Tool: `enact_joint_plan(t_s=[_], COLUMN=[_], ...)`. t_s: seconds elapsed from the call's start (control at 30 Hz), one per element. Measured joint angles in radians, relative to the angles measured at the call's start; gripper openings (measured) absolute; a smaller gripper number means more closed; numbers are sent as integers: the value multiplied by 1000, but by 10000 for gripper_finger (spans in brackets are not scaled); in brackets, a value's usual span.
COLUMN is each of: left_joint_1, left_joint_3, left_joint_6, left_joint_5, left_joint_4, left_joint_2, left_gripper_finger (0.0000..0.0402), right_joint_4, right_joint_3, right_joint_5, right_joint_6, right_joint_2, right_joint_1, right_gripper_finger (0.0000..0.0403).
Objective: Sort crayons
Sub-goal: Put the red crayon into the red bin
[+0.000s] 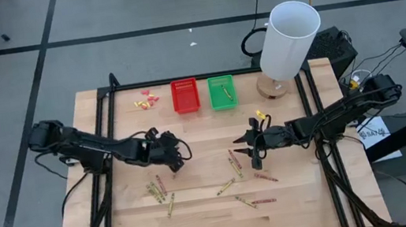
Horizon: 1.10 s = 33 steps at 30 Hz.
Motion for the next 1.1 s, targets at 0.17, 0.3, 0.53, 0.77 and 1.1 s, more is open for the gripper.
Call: enact_joint_plan(t_s=[0.17,0.3,0.53,0.77,1.1], left_joint_1=[-2,-2,22,39,38], left_joint_3=[0,0,0,0,5], left_joint_6=[-83,-155,-232,-268,-289], left_joint_5=[-3,13,16,57,59], left_joint_4=[1,-3,-3,2,12], left_joint_2=[52,83,112,164,215], left_gripper_finger=[167,169,169,169,169], right_joint_4=[-1,-1,-3,-3,-1], right_joint_3=[0,0,0,0,0], right_joint_5=[0,0,0,-1,-2], right_joint_6=[-2,-4,-15,-18,-18], right_joint_2=[0,0,0,0,0], right_joint_1=[0,0,0,0,0], right_gripper_finger=[127,127,127,127,127])
